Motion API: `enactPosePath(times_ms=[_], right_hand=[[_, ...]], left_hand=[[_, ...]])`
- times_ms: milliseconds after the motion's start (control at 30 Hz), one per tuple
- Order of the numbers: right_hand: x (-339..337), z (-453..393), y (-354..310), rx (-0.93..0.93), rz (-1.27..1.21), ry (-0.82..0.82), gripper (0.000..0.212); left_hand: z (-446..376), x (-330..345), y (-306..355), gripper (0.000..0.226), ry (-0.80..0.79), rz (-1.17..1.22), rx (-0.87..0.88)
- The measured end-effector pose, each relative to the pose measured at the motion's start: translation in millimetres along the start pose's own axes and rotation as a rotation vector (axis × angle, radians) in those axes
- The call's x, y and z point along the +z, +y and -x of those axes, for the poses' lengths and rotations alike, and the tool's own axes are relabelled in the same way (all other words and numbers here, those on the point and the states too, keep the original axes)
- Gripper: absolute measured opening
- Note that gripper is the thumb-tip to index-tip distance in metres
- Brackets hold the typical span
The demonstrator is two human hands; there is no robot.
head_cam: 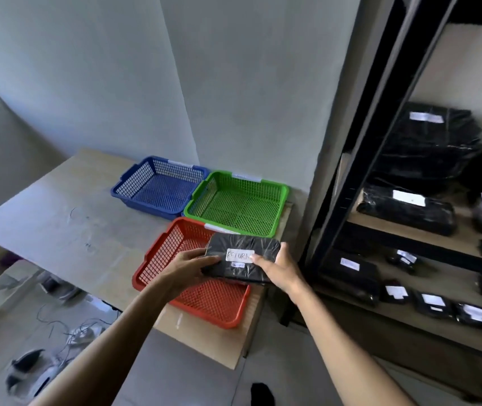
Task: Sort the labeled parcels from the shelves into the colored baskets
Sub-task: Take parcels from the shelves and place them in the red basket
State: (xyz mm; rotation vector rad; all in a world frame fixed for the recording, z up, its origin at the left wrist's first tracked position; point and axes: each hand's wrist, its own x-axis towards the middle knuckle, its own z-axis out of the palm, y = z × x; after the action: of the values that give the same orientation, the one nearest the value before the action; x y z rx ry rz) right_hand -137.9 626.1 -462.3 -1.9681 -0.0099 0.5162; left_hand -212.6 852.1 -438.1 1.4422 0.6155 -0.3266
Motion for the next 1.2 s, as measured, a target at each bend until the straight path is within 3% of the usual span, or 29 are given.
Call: enactPosePath(times_ms=[267, 367, 467, 667, 733, 867, 1200], right_hand=[[86.3, -19.8, 4.3, 0.201, 0.171, -0.134, 0.114], [109.1, -21.4, 5.4, 0.209, 0.295, -0.162, 0.100], [118.4, -26.2, 6.9, 0.168, 0.356, -0.110, 0.054], [117.5, -32.9, 37.0, -0.169, 0.915, 0.302, 0.010], [116.6, -33.0, 44.2, -0.133, 0.926, 0.289, 0.018], [111.1, -37.8, 51.0, -0.036, 0.960, 0.113, 0.032], [113.6, -57.7, 40.4, -0.040, 1.156, 0.079, 0.045]], left_hand=[[-43.3, -85.5, -3.3, 0.037, -0.021, -0.209, -0.095], [-58.6, -112.3, -9.4, 0.040, -0.073, -0.225, -0.092], [-72.2, -134.5, -15.8, 0.038, -0.149, -0.289, -0.099], [-89.3, -146.0, -35.4, 0.032, -0.172, -0.283, -0.195], [-92.9, -143.2, -42.4, 0.031, -0.187, -0.298, -0.201], [-105.3, -135.9, -57.7, 0.031, -0.195, -0.318, -0.199], [-124.6, -136.0, -71.2, 0.034, -0.204, -0.418, -0.164]])
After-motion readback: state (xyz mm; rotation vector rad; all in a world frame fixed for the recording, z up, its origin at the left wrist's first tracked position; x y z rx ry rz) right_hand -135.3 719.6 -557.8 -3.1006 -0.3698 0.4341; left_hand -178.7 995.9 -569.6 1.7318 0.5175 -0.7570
